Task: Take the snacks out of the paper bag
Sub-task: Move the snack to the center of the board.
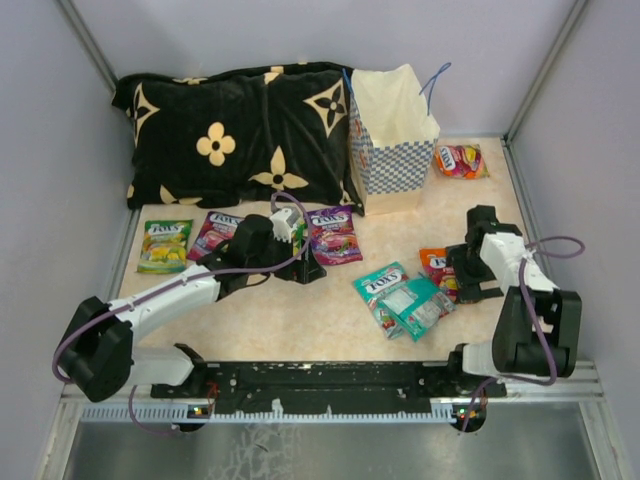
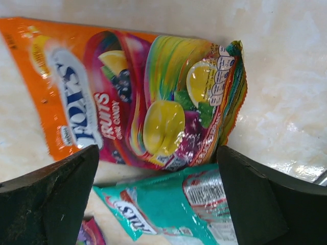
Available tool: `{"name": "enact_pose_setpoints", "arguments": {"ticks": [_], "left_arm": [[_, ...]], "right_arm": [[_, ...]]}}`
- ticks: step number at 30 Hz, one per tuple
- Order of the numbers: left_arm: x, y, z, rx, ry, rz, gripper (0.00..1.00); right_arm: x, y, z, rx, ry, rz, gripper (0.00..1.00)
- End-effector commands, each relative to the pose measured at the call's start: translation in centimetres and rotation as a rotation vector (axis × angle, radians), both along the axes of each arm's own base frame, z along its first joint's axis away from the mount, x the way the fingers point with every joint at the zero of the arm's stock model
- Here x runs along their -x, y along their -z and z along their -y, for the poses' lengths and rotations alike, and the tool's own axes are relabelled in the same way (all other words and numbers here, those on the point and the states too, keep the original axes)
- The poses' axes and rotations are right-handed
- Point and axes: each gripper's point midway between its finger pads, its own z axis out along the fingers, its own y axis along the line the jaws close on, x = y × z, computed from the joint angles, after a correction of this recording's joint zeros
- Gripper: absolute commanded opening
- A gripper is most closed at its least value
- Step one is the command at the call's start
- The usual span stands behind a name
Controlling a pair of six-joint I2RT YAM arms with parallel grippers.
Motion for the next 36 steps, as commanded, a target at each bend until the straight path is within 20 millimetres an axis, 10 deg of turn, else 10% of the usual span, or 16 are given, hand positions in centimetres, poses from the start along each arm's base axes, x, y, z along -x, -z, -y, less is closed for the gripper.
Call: {"name": "enact_pose_setpoints", "arguments": {"ticks": [1, 14, 24, 32, 36], "left_arm": [[0.5, -0.7, 0.2, 0.029, 0.022, 0.016, 0.94], [0.4, 0.5, 0.2, -0.010, 0.033, -0.003, 0.95], [0.4, 1.3, 0.6, -0.038, 0.054, -0.048, 0.95], [0.3, 2.0, 1.1, -0.060, 0.080, -0.085, 0.95], [0.1, 2.1, 1.0, -0.071, 0.075, -0.078, 0.95]], "right_arm": [[-1.4, 1.0, 0.7, 0.020, 0.044, 0.013, 0.99], [-1.5, 4.0, 7.8, 0.131, -0.120, -0.340, 0.99], [-11.3, 1.0, 15.0, 0.529, -0.502, -0.317, 0.99], [-22.4, -1.0, 3.7, 0.229, -1.149, 0.406, 0.99], [-24.4, -3.4, -0.3, 0.210, -1.409, 0.418, 0.99]]}}
